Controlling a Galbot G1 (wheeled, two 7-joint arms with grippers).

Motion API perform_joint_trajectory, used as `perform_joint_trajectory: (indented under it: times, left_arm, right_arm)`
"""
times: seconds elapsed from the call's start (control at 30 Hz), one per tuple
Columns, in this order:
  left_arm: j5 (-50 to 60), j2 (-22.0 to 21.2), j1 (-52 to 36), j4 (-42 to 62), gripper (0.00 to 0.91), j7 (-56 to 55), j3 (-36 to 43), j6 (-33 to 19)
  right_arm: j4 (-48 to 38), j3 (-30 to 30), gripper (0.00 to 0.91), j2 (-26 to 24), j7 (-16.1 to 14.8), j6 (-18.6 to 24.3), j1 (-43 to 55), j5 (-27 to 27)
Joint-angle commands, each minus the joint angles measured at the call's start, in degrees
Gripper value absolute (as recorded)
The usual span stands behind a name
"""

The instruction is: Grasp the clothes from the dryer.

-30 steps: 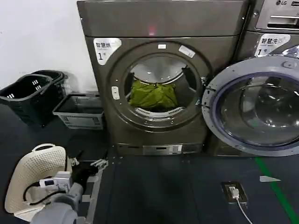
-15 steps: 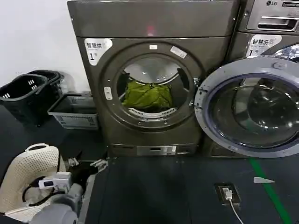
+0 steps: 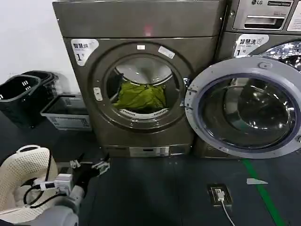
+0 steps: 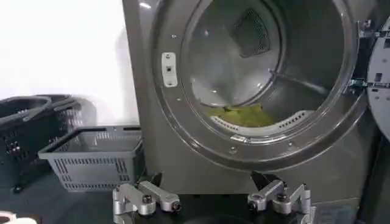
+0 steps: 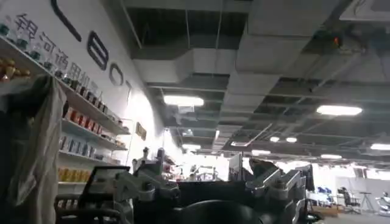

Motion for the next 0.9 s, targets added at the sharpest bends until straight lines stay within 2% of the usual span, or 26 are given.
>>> perform_joint_trajectory:
  times: [0.03,0.67,0.9]
  left_arm:
    - [-0.15,0.08,-0.08,0.12,0.907,-0.02,-0.11,2.81]
    - [0.18,0.05,-0.18,0.24,0.907,0.17,0.42,2.81]
    - [0.26,-0.09,-0.53,0.51,0.907,0.19,0.62,2.81]
  right_arm:
    - [-0.27,0.15,0.907,0.07,0.04,0.03,-0.11,0.01]
    - [-1.07,0.97,0.907,0.36,0.04,0.6,0.23,-0.16]
    - [-2.32,1.56,0.907,0.34,1.18,1.8,0.18,0.45]
